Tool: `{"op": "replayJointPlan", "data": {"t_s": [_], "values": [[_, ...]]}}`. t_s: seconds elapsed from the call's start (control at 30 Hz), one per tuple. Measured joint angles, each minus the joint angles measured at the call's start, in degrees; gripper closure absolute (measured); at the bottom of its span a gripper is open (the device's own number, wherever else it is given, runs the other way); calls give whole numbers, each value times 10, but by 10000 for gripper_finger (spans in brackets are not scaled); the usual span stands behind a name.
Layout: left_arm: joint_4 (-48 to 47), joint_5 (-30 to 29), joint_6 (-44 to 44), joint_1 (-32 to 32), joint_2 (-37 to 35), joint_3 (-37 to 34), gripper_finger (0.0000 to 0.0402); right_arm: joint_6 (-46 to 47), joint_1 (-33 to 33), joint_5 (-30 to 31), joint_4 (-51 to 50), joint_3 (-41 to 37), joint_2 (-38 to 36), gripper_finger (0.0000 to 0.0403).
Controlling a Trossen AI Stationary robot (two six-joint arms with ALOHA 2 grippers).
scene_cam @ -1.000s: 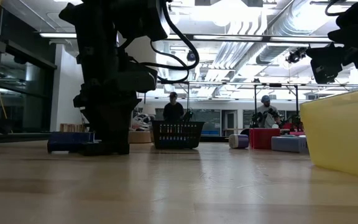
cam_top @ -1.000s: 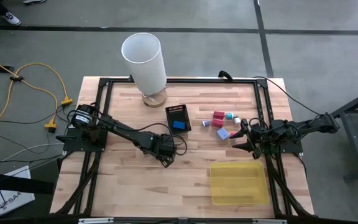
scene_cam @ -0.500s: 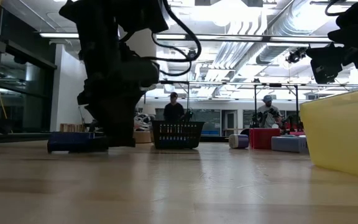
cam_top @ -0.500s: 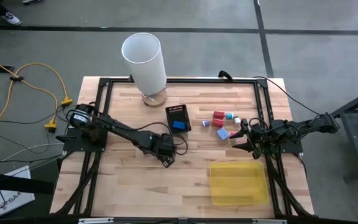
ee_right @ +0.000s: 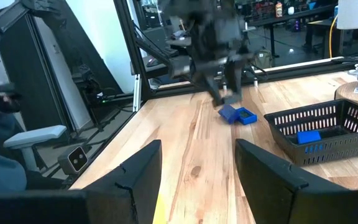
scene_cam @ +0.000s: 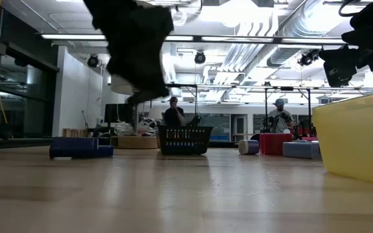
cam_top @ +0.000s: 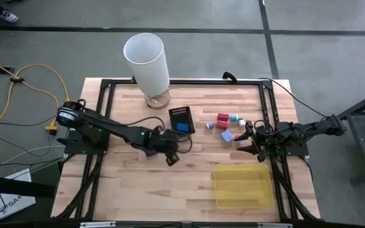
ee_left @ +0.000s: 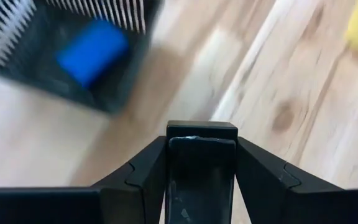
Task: Pick & Place Office items
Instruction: Put the black digital timer into the black bin
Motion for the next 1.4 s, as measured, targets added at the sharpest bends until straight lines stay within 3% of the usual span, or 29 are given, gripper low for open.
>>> {"op": "replayJointPlan", "data": {"t_s": [0.2, 0.93, 1.4], "values": [[35, -68, 79, 10, -35, 0, 244, 0, 0, 0, 0, 0, 0, 213], [69, -60, 142, 45, -36, 0, 244, 0, 0, 0, 0, 0, 0, 213], [175, -60, 337, 167, -36, 0, 244, 0, 0, 0, 0, 0, 0, 213]]}}
